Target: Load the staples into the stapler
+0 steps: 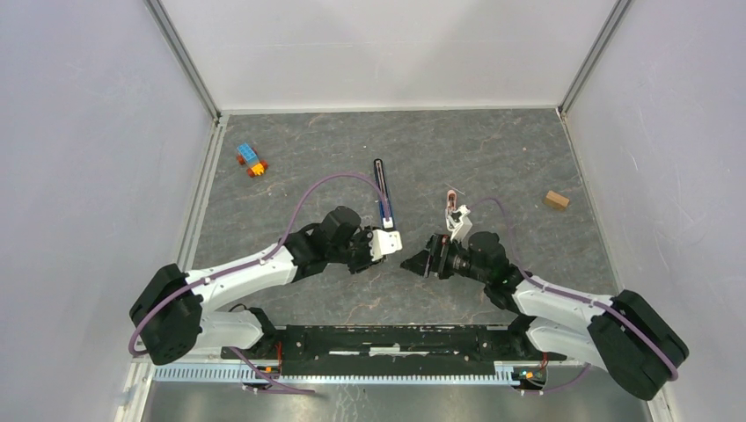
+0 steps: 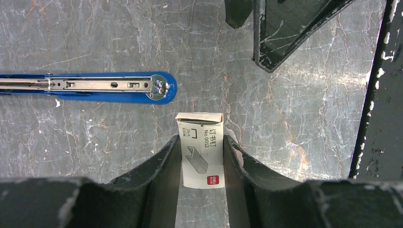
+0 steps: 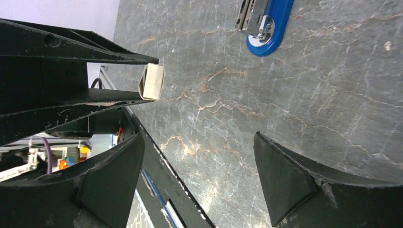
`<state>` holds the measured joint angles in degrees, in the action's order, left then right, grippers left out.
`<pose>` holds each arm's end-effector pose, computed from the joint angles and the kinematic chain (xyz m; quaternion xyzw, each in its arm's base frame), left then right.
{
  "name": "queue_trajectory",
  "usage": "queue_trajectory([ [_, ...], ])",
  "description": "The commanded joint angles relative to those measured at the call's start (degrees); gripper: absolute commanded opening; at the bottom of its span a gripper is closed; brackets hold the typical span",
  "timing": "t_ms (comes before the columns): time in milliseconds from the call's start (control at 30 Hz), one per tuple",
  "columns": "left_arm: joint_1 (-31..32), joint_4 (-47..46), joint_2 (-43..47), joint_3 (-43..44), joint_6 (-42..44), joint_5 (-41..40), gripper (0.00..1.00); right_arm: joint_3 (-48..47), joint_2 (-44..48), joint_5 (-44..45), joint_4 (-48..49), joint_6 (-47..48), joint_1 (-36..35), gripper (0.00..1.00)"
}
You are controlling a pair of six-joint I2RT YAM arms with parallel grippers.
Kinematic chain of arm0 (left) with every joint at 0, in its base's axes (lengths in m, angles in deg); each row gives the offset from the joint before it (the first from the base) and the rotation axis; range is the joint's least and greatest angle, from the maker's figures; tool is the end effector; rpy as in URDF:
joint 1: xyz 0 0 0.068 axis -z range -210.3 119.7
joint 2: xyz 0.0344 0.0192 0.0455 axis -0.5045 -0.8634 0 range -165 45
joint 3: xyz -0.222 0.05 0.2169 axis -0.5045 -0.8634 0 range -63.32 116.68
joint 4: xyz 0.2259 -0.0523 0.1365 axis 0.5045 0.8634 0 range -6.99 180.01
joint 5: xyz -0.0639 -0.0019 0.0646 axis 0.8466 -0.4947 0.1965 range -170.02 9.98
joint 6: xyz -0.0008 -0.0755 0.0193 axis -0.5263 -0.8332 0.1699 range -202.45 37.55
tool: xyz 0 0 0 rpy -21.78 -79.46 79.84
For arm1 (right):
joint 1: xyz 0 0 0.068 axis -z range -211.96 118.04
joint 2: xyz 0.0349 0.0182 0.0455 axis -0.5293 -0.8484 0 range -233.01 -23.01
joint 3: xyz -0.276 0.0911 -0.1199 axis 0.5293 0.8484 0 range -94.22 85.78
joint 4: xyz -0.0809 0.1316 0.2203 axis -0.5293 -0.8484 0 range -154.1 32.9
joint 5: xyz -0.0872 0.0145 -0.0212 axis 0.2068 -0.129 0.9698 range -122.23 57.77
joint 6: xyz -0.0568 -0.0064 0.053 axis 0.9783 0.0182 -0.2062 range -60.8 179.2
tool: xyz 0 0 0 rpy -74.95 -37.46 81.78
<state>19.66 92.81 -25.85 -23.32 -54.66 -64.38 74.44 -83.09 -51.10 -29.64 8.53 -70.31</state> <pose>0.1615 -0.2199 0.2350 0.6092 0.6652 -0.2009 0.3821 0.1486 0.1452 0.1789 -0.0046 0.8195 0.4869 0.3022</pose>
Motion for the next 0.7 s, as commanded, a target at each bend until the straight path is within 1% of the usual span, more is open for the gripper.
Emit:
queue_trajectory([
  [0, 0.3, -2.5, 1.1, -0.5, 3.3, 2.1, 0.43, -1.1, -3.7, -3.3, 8.9, -3.2, 0.2, 0.90],
  [233, 0.4, -2.7, 1.2, -0.7, 3.5, 3.0, 0.43, -2.3, -9.8, -5.4, 14.9, -6.2, 0.2, 0.85],
  [500, 0.4, -2.7, 1.2, -0.9, 4.1, 3.7, 0.44, -4.9, -13.7, -5.1, 15.6, -6.5, 0.2, 0.77],
  [667, 0.4, -2.6, 1.7, -1.0, 4.2, 3.6, 0.44, -6.1, -15.7, -5.1, 16.0, -6.8, 0.2, 0.76],
])
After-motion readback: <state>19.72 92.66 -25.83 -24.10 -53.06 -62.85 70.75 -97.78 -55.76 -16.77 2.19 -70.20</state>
